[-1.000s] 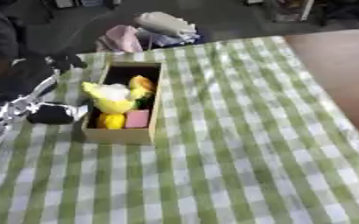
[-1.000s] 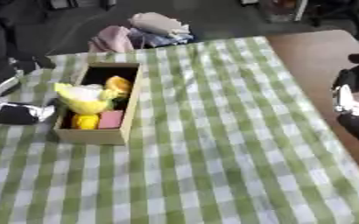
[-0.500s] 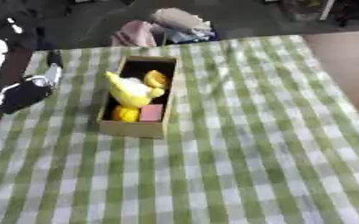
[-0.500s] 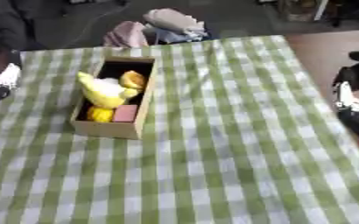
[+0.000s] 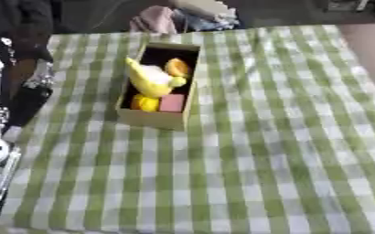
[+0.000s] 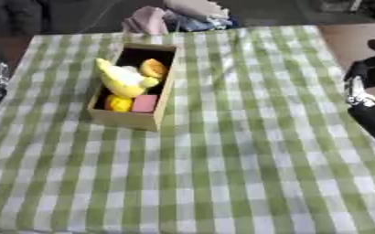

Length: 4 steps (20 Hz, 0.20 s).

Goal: Pick up objects on the table and place them in the box.

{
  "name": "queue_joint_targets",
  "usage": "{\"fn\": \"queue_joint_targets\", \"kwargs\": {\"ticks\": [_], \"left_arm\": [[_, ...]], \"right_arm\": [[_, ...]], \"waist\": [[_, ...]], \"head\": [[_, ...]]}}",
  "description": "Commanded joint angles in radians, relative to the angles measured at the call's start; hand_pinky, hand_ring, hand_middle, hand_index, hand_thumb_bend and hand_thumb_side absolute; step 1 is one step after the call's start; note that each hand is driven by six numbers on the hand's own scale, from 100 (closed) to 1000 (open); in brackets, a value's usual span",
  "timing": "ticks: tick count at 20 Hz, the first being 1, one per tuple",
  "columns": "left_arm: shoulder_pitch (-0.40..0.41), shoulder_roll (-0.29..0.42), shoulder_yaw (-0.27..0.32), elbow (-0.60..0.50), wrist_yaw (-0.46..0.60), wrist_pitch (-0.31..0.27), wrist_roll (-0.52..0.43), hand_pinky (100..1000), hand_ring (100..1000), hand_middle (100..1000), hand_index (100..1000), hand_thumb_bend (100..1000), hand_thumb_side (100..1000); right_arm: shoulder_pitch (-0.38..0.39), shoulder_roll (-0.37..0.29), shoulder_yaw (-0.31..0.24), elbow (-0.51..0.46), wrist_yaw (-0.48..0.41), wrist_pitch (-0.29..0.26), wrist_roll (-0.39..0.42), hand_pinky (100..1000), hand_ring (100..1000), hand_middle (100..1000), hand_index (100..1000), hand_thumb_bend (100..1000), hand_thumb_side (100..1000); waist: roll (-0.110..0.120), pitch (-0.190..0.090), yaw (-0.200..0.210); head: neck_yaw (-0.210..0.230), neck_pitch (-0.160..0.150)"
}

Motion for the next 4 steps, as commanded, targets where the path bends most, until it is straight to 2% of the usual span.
{"fn": "queue_joint_targets", "kwargs": {"ticks": [1, 4], "left_arm": [[0.005, -0.044, -0.005, -0.020, 0.025, 0.007, -0.003, 777, 738, 757, 862, 100, 672], [0.014, -0.089, -0.012, -0.020, 0.040, 0.019, -0.008, 778, 737, 756, 864, 100, 692]], "right_arm": [[-0.006, 0.001, 0.014, -0.001, -0.016, -0.003, 0.019, 549, 584, 588, 842, 100, 459], [0.000, 0.008, 0.024, 0.006, -0.020, -0.003, 0.038, 551, 589, 595, 852, 100, 466]], "waist": [[-0.018, -0.009, 0.003], [-0.018, -0.006, 0.003]], "head": [[-0.001, 0.009], [-0.005, 0.010]]}}
